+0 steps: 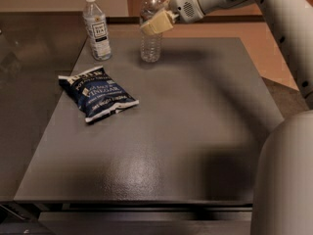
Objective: Move water bottle near blue plastic bottle
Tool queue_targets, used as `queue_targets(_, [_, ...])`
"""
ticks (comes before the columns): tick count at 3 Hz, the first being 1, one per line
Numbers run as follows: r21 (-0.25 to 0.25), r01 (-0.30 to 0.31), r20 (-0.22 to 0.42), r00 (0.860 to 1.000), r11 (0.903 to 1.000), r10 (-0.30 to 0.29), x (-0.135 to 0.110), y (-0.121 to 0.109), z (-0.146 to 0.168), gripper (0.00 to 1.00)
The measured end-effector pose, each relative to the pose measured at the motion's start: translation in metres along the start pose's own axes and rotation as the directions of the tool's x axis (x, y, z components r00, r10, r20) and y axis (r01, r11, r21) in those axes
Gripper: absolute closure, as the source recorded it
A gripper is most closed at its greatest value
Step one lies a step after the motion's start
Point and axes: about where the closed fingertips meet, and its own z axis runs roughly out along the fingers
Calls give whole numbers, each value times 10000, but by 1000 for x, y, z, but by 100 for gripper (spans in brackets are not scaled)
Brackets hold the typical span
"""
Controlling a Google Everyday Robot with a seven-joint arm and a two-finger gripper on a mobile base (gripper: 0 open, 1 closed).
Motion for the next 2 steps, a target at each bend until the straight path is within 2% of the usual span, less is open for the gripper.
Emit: queue_targets(2, [-677,111,-344,9993,9976,-134,-6,9,65,100])
